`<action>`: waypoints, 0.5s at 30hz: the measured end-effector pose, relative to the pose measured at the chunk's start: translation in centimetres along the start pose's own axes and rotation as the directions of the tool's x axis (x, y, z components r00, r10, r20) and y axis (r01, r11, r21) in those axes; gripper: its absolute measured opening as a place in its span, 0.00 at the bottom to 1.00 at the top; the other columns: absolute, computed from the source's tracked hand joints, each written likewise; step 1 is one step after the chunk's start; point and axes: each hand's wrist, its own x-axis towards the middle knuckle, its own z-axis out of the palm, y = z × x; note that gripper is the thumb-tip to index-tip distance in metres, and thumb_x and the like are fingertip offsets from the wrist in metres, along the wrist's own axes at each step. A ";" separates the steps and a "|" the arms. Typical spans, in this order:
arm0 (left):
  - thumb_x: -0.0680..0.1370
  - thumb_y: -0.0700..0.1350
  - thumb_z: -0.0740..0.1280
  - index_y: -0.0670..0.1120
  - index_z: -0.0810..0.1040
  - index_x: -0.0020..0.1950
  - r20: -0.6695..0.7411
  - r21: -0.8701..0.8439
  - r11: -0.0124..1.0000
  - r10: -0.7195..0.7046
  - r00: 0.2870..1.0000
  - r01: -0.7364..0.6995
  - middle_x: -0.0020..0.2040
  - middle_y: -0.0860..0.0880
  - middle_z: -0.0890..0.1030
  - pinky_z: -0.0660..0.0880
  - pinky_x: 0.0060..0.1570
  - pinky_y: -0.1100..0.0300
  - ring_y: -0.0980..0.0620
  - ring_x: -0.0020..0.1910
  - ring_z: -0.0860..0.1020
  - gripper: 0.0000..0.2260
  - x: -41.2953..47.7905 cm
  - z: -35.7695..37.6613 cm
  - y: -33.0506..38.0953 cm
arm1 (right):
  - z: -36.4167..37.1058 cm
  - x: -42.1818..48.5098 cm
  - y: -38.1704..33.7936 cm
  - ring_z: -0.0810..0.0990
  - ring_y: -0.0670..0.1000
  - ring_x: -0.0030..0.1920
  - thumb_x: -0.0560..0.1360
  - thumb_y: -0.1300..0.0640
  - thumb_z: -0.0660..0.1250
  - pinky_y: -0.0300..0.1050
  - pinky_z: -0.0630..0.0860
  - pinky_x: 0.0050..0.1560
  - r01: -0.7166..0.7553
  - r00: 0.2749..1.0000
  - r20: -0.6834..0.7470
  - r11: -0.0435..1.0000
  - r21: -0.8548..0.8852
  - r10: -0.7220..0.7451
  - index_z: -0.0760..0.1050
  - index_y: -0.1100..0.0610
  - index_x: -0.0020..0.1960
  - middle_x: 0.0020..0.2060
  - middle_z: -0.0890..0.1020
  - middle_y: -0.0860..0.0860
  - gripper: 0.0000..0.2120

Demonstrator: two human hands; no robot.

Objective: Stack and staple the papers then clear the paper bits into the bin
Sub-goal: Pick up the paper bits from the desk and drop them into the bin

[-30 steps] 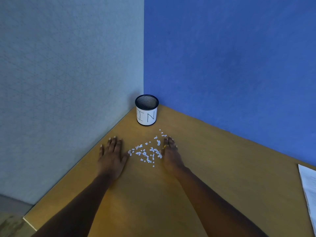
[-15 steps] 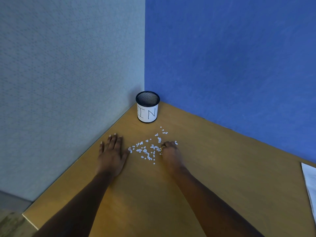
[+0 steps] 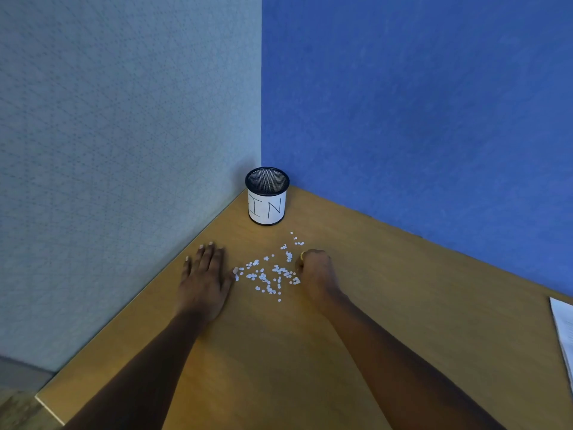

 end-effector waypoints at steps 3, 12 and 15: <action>0.76 0.60 0.42 0.46 0.51 0.76 -0.004 -0.023 1.000 0.006 1.000 -0.006 0.77 0.46 0.52 0.43 0.73 0.51 0.49 0.76 0.47 0.31 0.2 -0.1 0.1 | 0.3 1.0 0.9 0.82 0.53 0.46 0.71 0.66 0.63 0.39 0.78 0.48 -0.176 0.973 -0.072 0.905 0.387 0.221 0.82 0.65 0.46 0.45 0.84 0.57 0.09; 0.72 0.62 0.35 0.45 0.53 0.75 -0.029 -0.061 0.998 0.023 0.999 -0.024 0.76 0.46 0.56 0.44 0.72 0.53 0.49 0.76 0.51 0.36 1.3 0.0 0.1 | -4.1 5.2 -1.0 0.78 0.46 0.35 0.68 0.71 0.71 0.39 0.79 0.44 -0.222 0.927 0.134 0.222 0.949 0.351 0.78 0.71 0.52 0.38 0.81 0.54 0.13; 0.71 0.62 0.34 0.46 0.54 0.75 -0.041 -0.066 0.998 0.010 0.999 -0.013 0.76 0.46 0.57 0.45 0.72 0.53 0.49 0.76 0.52 0.37 1.3 0.1 0.2 | -6.4 7.6 -3.4 0.77 0.46 0.35 0.69 0.72 0.69 0.31 0.79 0.37 -0.106 0.963 0.048 0.211 0.972 0.264 0.77 0.72 0.53 0.38 0.81 0.55 0.12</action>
